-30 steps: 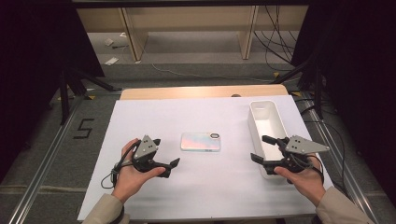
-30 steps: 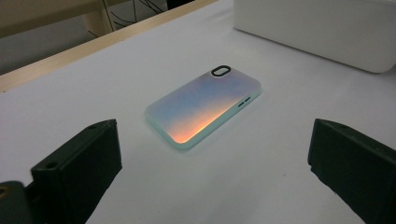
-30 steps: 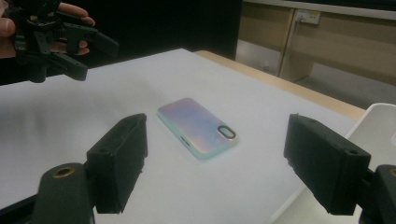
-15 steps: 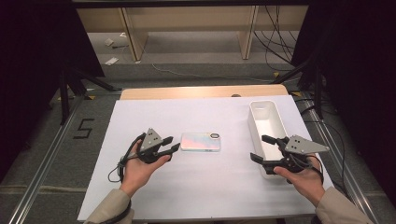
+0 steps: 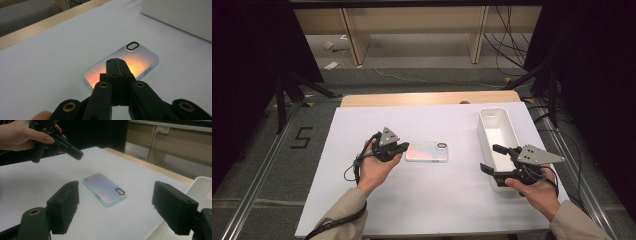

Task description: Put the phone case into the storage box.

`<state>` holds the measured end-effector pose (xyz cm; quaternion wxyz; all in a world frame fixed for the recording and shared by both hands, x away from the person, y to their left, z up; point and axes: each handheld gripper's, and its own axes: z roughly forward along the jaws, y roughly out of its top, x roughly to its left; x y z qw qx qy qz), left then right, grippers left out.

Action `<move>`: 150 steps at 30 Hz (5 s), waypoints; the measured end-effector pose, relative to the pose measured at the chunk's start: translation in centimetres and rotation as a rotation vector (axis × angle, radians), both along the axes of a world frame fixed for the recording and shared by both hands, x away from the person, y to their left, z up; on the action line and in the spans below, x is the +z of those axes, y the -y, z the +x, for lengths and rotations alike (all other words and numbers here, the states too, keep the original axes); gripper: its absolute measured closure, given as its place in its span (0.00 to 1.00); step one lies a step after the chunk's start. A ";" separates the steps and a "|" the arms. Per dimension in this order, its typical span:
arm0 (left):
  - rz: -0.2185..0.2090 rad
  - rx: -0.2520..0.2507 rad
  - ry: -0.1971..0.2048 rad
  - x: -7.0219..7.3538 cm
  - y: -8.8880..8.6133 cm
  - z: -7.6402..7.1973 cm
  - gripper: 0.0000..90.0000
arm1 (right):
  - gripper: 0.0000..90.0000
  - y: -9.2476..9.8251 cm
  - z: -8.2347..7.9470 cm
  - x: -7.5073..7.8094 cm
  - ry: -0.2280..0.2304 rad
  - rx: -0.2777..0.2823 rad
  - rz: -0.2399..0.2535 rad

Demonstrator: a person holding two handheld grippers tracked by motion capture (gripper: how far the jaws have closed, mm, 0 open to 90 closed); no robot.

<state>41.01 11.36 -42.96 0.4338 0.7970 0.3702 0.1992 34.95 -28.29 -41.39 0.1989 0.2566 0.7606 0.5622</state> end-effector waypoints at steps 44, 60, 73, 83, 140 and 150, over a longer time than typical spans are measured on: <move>0.166 0.106 -0.211 -5.5 3.1 10.4 1.00 | 0.25 0.0 0.1 -0.1 -0.007 0.006 0.007; 0.195 0.048 -0.263 -5.1 2.6 9.1 1.00 | 0.25 0.0 0.1 -0.1 -0.009 0.004 0.001; 0.194 0.008 -0.268 -5.1 2.1 5.9 1.00 | 0.25 0.0 0.1 -0.1 -0.011 -0.003 -0.002; 0.226 -0.036 -0.253 -5.0 2.2 3.8 1.00 | 0.25 0.0 0.1 -0.1 -0.005 -0.008 -0.004; 0.415 -0.291 -0.240 -2.9 8.3 3.9 0.00 | 0.25 0.3 0.1 0.1 0.008 -0.018 0.005; 0.453 -0.307 -0.261 -3.8 9.5 4.4 0.00 | 0.25 0.4 0.1 0.2 0.007 -0.018 0.008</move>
